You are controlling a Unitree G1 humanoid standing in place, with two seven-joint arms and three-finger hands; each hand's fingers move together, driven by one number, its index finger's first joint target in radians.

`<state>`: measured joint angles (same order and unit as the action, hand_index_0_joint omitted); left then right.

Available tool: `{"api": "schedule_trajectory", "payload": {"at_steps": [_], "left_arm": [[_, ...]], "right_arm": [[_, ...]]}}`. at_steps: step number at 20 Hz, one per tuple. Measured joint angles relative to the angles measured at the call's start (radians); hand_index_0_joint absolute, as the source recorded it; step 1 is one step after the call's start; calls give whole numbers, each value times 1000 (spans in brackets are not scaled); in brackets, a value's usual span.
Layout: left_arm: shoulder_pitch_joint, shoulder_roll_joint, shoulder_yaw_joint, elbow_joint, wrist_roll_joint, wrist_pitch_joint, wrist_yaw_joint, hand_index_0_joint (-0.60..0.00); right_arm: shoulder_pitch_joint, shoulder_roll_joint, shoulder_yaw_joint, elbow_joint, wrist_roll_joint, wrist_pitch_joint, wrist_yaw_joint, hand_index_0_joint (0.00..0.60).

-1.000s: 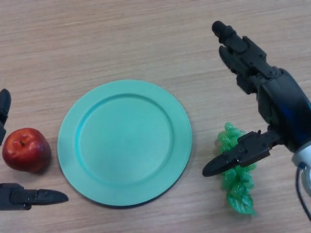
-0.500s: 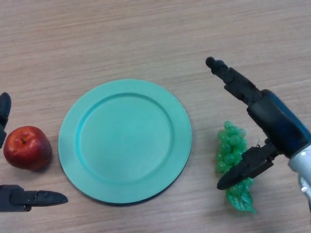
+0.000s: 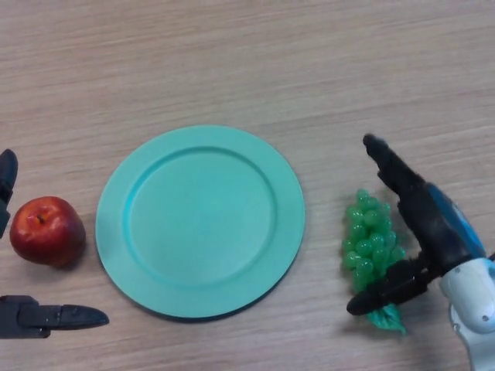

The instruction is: Pick up the green grapes and place it on the plate

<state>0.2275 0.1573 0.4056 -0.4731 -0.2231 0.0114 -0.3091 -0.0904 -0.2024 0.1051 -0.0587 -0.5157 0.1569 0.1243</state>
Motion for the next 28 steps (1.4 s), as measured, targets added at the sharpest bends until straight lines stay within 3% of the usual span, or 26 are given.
{"api": "schedule_trajectory", "payload": {"at_steps": [3, 5, 6, 7, 8, 12, 16, 22, 25, 28], "left_arm": [[7, 0, -2, 0, 0, -13, 0, 0], [8, 0, -2, 0, 1, -13, 0, 0], [8, 0, -2, 0, 1, -13, 0, 0], [10, 0, -3, 0, 2, -13, 0, 0], [15, 0, -4, 0, 4, -14, 1, 0], [18, 0, -41, -7, 5, -14, 3, 0], [27, 0, -41, -11, 5, -14, 3, 0], [29, 0, -40, -14, 6, -23, 4, 0], [28, 0, -36, -15, 5, -23, 4, 0], [29, 0, -33, -15, 3, -32, 8, 0]], "right_arm": [[26, 9, 20, 4, 1, 2, -44, 0], [48, 13, 63, 4, 1, 19, -47, 200], [49, 19, 72, 4, 1, 25, -49, 350], [48, 19, 72, 4, 1, 25, -61, 450], [46, 19, 74, 4, 2, 26, -90, 593], [25, 19, 87, 3, 8, 44, -102, 600], [15, 19, 63, -27, 8, 44, 25, 600], [-89, 18, 64, -248, 54, 234, 70, 600], [-174, 15, 175, -345, 50, 350, 88, 600], [-294, 10, 364, -390, 81, 453, 96, 600]]}}
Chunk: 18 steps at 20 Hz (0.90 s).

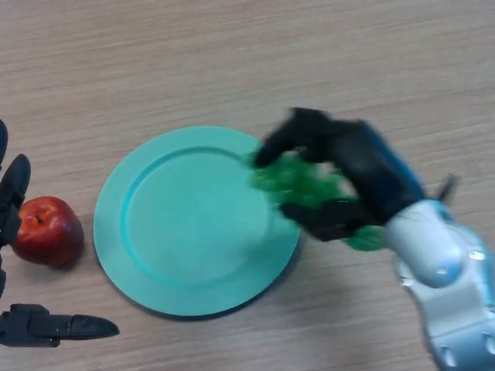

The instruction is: Pick up the green grapes and place it on the plate

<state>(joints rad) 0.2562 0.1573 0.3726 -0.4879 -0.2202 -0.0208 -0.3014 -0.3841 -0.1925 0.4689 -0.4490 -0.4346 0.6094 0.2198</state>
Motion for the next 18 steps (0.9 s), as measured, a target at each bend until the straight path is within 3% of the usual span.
{"api": "schedule_trajectory", "payload": {"at_steps": [2, 4, 7, 9, 10, 11, 12, 15, 18], "left_arm": [[-1, 0, 1, 0, -1, -3, 3, 0], [1, 0, 2, 0, -7, -8, 3, 0], [9, 0, 3, -3, -33, -8, 3, 0], [16, 0, 5, -4, -39, -9, 3, 0], [20, 0, 5, -4, -40, -9, 3, 0], [23, 0, 5, -4, -39, -9, 3, 0], [31, 0, 5, -4, -40, -18, 3, 0], [44, 0, 5, -4, -43, -42, 3, 0], [44, 0, 6, -4, -43, -43, 4, 0]], "right_arm": [[-85, -4, 103, -11, 50, 46, -15, 600], [-169, -10, 189, -4, 153, 70, -113, 600], [-278, -10, 250, 67, 193, 56, -170, 600], [-324, -12, 255, 83, 232, 56, -236, 399], [-335, -12, 255, 84, 232, 56, -250, 250], [-343, -12, 255, 90, 233, 56, -251, 150], [-382, -13, 266, 117, 240, 57, -263, 8], [-476, -15, 273, 145, 269, 11, -368, 0], [-483, -14, 272, 160, 267, -40, -377, 0]]}}
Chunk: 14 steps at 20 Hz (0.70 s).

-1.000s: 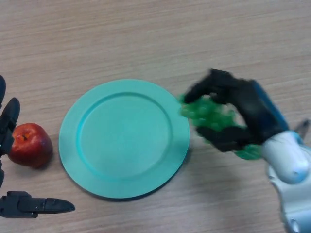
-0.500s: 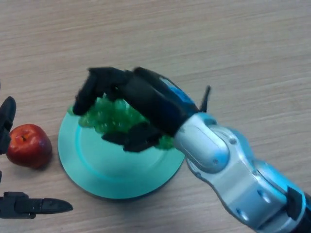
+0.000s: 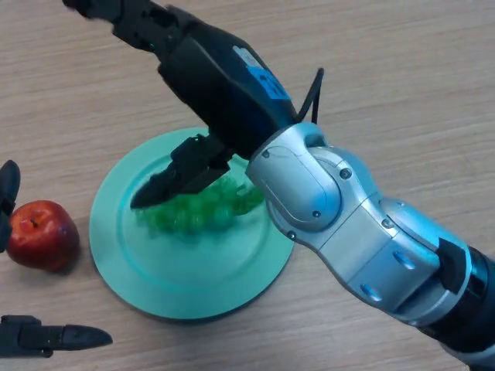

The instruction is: Pick up the green grapes and place it on the plate

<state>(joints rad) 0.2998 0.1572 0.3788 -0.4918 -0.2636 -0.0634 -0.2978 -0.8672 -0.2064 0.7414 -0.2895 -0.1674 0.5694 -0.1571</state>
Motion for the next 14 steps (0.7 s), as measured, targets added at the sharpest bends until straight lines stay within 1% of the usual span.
{"api": "schedule_trajectory", "payload": {"at_steps": [1, 3, 4, 5, 6, 7, 10, 11, 12, 14], "left_arm": [[0, 0, 2, 0, 0, 0, 0, 0], [-2, 0, 20, 0, 0, 0, 0, 0], [-16, 0, 39, 0, 0, 0, 0, 0], [-26, 0, 55, -1, -1, 0, 0, 0], [-47, 0, 80, -2, -5, 1, 0, 0], [-56, 0, 92, -6, -22, 2, 0, 0], [-88, 1, 105, -50, -22, 28, 0, 0], [-91, 1, 107, -63, -21, 37, 0, 0], [-97, 2, 106, -96, -22, 71, -1, 0], [-108, 14, 110, -139, -22, 110, -3, 0]], "right_arm": [[9, 0, -4, -2, 0, 0, 1, 0], [71, 0, -61, -62, -45, 2, 83, 0], [118, 0, -119, -139, -52, 41, 149, 0], [151, 1, -152, -195, -71, 74, 194, 0], [202, 2, -209, -279, -77, 133, 251, 0], [237, 2, -245, -327, -78, 165, 282, 0], [391, 5, -378, -466, -71, 187, 354, 0], [429, 7, -413, -484, -63, 187, 379, 0], [493, 8, -464, -506, -56, 186, 400, 0], [573, 10, -539, -514, -24, 184, 410, 0]]}}
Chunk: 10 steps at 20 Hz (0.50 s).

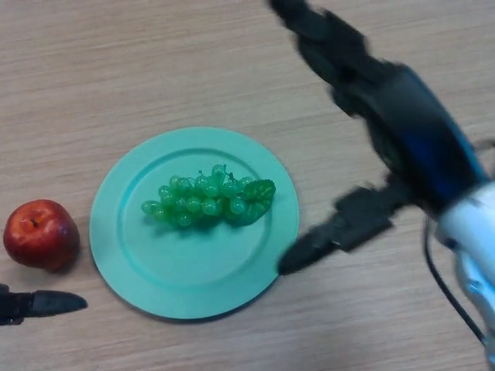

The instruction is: Pick up the green grapes and place it on the plate

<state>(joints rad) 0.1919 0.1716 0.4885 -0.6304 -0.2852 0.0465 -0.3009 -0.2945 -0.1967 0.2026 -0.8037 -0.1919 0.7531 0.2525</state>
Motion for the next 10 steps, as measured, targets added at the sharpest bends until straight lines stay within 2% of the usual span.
{"api": "schedule_trajectory", "payload": {"at_steps": [2, 4, 7, 10], "left_arm": [[-20, 16, 1, -25, 0, 32, -5, 0], [-47, 19, 0, -25, 0, 35, -6, 0], [-51, 31, 0, -25, 0, 36, -6, 0], [-83, 62, 2, -25, -1, 81, -3, 0]], "right_arm": [[74, 2, -59, -1, 30, -62, 13, 0], [121, 2, -70, -2, 80, -108, 13, 0], [134, -2, -66, -21, 121, -127, 22, 0], [135, -2, -61, -30, 116, -136, 22, 0]]}}
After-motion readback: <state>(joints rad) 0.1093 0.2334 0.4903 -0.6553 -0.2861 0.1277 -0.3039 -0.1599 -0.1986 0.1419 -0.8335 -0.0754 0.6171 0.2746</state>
